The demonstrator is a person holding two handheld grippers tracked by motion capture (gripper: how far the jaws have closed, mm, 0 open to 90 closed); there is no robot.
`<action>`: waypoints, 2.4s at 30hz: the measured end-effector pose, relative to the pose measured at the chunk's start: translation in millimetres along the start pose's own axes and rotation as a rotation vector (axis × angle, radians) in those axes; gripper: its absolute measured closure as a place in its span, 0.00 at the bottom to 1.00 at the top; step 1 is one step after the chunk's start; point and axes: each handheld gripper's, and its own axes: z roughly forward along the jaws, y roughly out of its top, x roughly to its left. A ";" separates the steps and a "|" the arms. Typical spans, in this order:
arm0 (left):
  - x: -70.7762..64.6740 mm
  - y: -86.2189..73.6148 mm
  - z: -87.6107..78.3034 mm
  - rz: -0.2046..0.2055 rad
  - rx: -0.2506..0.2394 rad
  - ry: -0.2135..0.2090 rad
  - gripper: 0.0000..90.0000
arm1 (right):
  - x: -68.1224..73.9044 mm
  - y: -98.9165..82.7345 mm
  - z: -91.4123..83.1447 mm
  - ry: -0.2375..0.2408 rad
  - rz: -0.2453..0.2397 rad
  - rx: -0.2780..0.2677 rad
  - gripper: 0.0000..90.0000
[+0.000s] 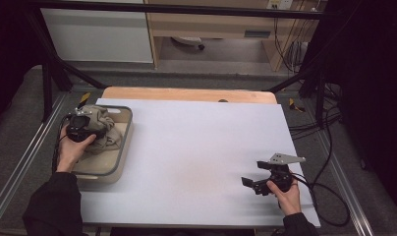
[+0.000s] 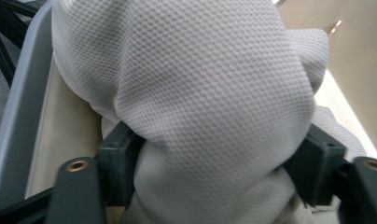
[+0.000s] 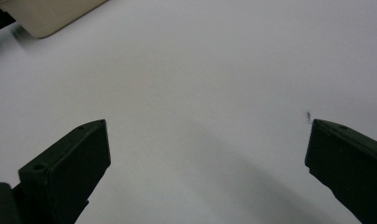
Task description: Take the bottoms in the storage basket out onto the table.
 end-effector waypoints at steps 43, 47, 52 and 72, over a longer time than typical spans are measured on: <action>6.8 0.5 -34.2 -0.029 -0.161 -0.025 0.83 | -0.4 0.4 -0.9 -0.001 -0.004 -0.004 0.01; 7.3 0.1 -37.8 -0.032 -0.177 -0.032 0.83 | -0.4 0.3 -0.9 -0.001 -0.004 -0.004 0.01; 6.8 0.3 -43.7 -0.038 -0.209 -0.045 0.83 | -0.4 0.4 -0.9 -0.001 -0.003 -0.004 0.01; 10.3 0.5 -65.0 -0.060 -0.310 -0.082 0.83 | -0.4 0.4 -0.8 -0.001 -0.004 -0.003 0.01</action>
